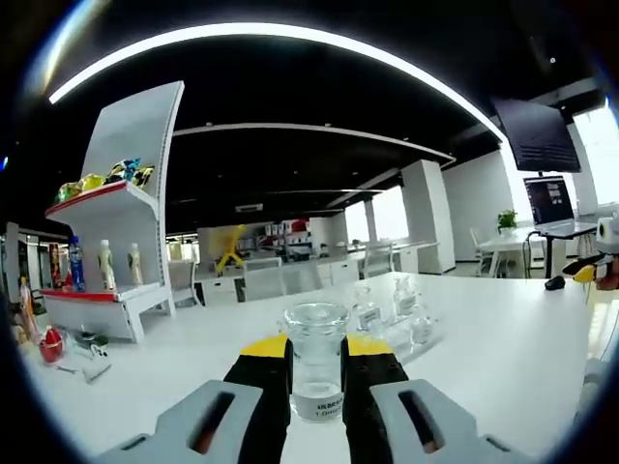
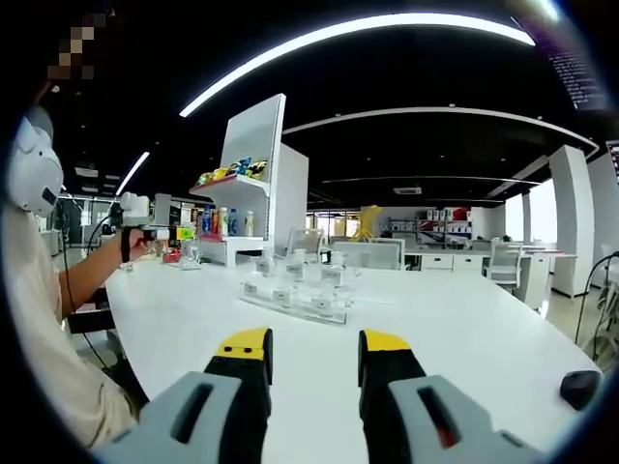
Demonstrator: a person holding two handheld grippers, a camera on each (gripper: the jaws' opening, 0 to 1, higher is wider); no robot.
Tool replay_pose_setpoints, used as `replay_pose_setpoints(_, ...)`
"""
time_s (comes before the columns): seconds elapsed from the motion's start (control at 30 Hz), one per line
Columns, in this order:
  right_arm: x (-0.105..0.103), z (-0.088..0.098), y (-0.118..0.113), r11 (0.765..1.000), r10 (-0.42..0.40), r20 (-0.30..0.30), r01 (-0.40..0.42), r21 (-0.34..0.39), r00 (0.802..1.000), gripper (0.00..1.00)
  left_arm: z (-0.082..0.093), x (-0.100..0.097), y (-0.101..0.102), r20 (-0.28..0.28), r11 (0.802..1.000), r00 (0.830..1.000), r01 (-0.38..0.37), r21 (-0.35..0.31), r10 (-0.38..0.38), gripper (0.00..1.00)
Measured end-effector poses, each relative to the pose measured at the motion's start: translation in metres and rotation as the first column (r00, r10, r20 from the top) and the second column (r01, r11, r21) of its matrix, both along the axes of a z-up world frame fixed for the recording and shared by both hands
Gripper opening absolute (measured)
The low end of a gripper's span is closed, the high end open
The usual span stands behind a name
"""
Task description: Identify the label on the chemical reagent bottle, grasp the chemical reagent bottle, and place it in the designated position on the reagent rack
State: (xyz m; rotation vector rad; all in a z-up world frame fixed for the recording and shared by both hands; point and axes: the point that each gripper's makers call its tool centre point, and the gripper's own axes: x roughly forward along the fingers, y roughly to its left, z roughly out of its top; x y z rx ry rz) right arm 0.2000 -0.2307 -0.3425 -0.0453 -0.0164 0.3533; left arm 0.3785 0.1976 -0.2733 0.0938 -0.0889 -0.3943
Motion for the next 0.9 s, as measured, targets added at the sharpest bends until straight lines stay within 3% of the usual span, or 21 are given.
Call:
replay_pose_setpoints(0.3,0.001,-0.004,-0.004,1.0,-0.01,-0.013,0.01,-0.001,1.0,0.35,0.018,0.016,-0.019,0.032,1.0,0.999,0.019,-0.006,-0.019,0.19)
replay_pose_setpoints(0.9,0.001,-0.004,-0.013,1.0,-0.027,-0.016,0.027,-0.004,1.0,0.35,0.025,0.069,-0.042,0.019,0.998,1.0,0.022,-0.051,-0.021,0.19)
